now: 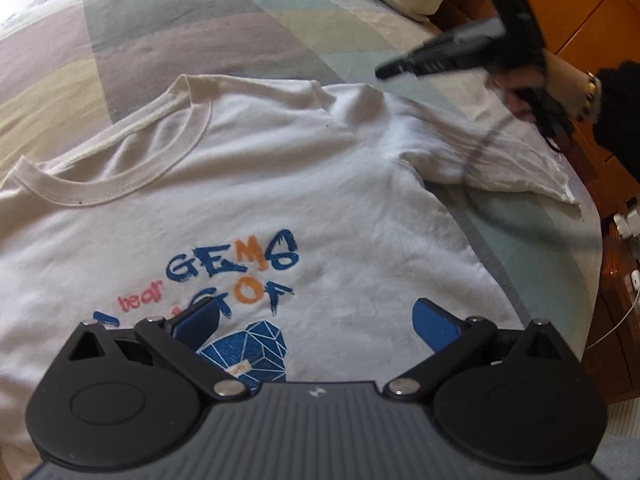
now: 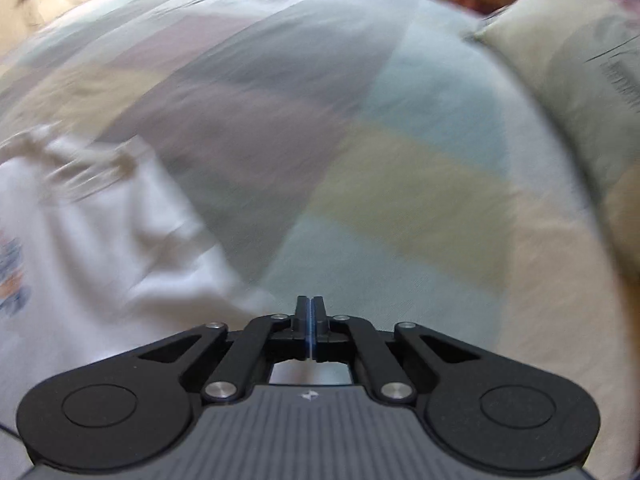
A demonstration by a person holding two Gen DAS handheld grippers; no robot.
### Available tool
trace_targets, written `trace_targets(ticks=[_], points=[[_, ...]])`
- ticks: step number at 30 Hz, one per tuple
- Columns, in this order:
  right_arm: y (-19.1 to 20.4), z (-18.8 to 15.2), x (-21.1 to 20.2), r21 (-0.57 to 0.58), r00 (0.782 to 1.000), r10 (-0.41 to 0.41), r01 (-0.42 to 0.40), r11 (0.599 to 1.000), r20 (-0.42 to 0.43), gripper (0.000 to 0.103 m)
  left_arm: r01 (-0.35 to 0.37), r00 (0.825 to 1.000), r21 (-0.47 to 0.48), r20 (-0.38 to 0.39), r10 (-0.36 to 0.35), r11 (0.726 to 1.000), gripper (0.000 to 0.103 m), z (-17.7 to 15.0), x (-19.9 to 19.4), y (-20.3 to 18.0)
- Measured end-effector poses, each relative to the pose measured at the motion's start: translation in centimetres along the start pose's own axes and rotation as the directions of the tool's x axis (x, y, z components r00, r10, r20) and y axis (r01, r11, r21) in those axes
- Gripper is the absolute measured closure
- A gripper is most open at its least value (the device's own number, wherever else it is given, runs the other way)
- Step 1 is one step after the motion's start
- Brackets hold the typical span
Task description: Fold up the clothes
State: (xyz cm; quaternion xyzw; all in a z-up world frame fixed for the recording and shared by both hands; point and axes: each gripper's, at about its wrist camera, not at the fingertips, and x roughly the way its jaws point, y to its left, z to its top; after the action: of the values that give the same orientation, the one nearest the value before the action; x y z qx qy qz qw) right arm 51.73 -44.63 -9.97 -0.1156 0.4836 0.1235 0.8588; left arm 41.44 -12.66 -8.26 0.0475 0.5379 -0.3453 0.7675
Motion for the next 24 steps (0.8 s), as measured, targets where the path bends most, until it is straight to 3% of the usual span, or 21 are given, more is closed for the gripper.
trace_targets(ticks=[2, 5, 6, 8, 13, 15, 19, 22, 24], points=[[-0.9, 0.5, 0.2, 0.041, 1.0, 0.018, -0.017, 0.999, -0.025, 0.1, 0.003, 1.0, -0.005, 0.004, -0.002, 1.0, 0.001, -0.1, -0.1, 0.1], [-0.5, 1.0, -1.0, 0.047, 0.988, 0.15, -0.151, 0.987, 0.024, 0.087, 0.007, 1.0, -0.008, 0.009, -0.007, 1.0, 0.001, -0.3, -0.2, 0.1], [-0.3, 1.2, -1.4, 0.045, 0.979, 0.2, -0.202, 0.978, 0.042, 0.079, 0.007, 1.0, -0.01, 0.007, -0.007, 1.0, 0.001, -0.3, -0.1, 0.2], [1.0, 1.6, -0.9, 0.011, 0.968, 0.25, -0.25, 0.968, 0.029, 0.076, 0.005, 1.0, -0.016, 0.004, -0.005, 1.0, 0.001, -0.4, 0.0, 0.2], [3.8, 2.0, 2.1, -0.088, 0.964, 0.257, -0.263, 0.961, -0.073, 0.079, 0.011, 1.0, -0.025, 0.01, -0.011, 1.0, 0.001, -0.6, -0.1, 0.2], [4.6, 2.1, 2.3, -0.118, 0.965, 0.252, -0.258, 0.959, -0.066, 0.099, 0.009, 1.0, -0.032, 0.013, -0.008, 0.999, 0.001, -0.8, -0.1, 0.2], [5.4, 2.7, 2.7, -0.137, 0.983, 0.184, -0.185, 0.973, -0.019, 0.1, 0.003, 1.0, -0.05, 0.01, -0.002, 0.999, 0.001, -1.0, 0.1, 0.3], [3.6, 3.3, 2.0, -0.055, 0.987, 0.157, -0.155, 0.986, 0.026, 0.098, 0.001, 1.0, -0.05, 0.012, 0.0, 0.999, 0.001, -1.0, 0.0, 0.0], [1.4, 3.1, 0.6, 0.014, 0.989, 0.135, -0.136, 0.991, 0.059, 0.091, 0.008, 1.0, -0.042, 0.018, -0.007, 0.999, 0.001, -1.0, -0.2, -0.1]])
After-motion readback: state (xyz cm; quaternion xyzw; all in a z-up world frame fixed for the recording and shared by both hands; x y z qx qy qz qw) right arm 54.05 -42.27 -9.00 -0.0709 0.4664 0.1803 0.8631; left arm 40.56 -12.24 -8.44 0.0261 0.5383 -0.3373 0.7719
